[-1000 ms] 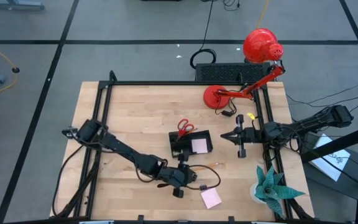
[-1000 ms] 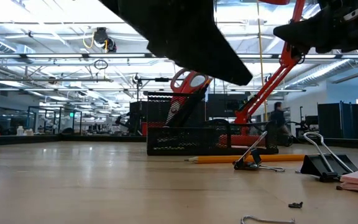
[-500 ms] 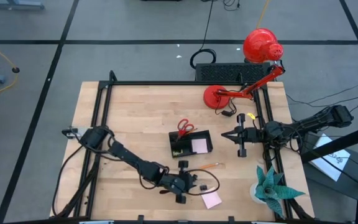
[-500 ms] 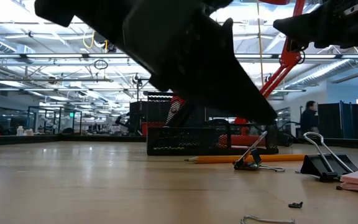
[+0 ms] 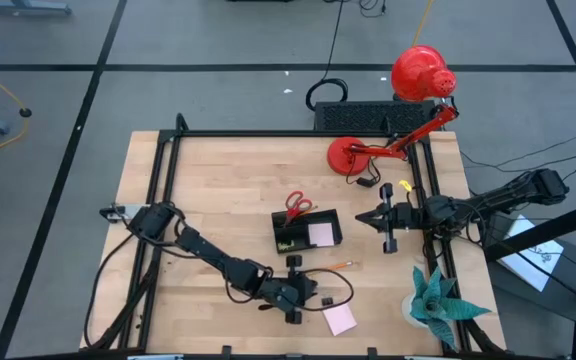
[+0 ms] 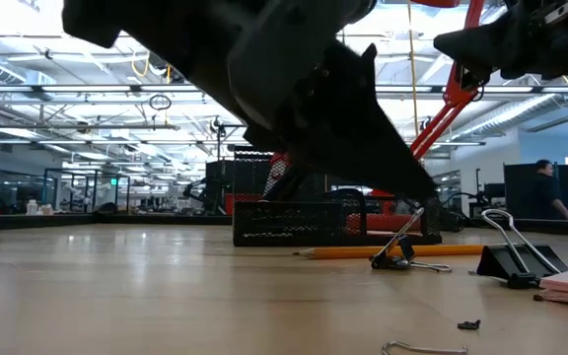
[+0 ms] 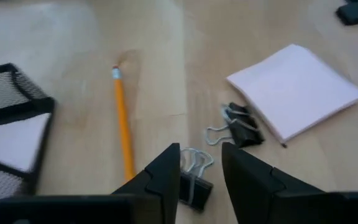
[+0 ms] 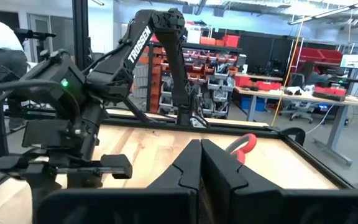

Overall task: Pick and place office supplies into organizer
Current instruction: Put the top binder clip into the bottom left compartment of the desk organizer

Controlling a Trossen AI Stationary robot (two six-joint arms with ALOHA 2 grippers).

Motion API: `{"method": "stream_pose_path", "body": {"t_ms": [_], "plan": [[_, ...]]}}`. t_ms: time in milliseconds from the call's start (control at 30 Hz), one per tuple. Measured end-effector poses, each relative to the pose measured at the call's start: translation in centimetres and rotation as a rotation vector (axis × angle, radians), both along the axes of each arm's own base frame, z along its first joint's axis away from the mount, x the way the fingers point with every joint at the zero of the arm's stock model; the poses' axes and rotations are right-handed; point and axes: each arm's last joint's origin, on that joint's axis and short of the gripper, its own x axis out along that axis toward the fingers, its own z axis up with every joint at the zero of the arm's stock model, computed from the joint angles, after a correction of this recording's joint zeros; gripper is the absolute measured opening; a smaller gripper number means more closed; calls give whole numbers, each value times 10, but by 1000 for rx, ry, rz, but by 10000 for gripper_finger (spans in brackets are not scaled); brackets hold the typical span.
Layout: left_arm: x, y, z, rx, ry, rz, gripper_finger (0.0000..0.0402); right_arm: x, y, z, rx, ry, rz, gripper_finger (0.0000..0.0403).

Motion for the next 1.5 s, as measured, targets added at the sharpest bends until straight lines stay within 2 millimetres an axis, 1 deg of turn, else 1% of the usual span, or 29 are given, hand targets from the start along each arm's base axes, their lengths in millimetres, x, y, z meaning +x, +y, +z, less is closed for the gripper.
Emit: {"method": "stream_pose_path", "body": {"t_ms": [100,233,333,400,500,633,833,933,1167,1233,1300,1500], "plan": [[0,-1,0,-33,3,-19,154,0,0,-1,-2,8,0,4],[0,-1,1,-40,-1,-7,212,0,0,-1,-1,8,0,4],[1,0,1,-35,-8,14,247,0,0,-1,-1,8,1,4],[2,3,1,-48,-10,38,262,0,0,-1,-1,8,1,4],[4,7,0,-57,-2,55,270,0,0,-1,-1,8,1,4],[3,10,-2,-49,22,58,271,0,0,-1,-2,8,1,4],[6,7,-18,-56,30,42,271,0,0,-1,-3,8,1,4],[7,10,-25,-60,41,46,271,0,0,-1,-4,8,0,4],[10,15,-25,-61,38,54,268,0,0,-1,-5,8,0,4],[10,15,-25,-61,38,54,256,0,0,-1,-5,9,-1,4],[10,15,-25,-62,39,54,235,0,0,-1,-5,9,-1,4],[9,14,-26,-72,46,40,155,0,0,-1,-5,9,-1,4]]}}
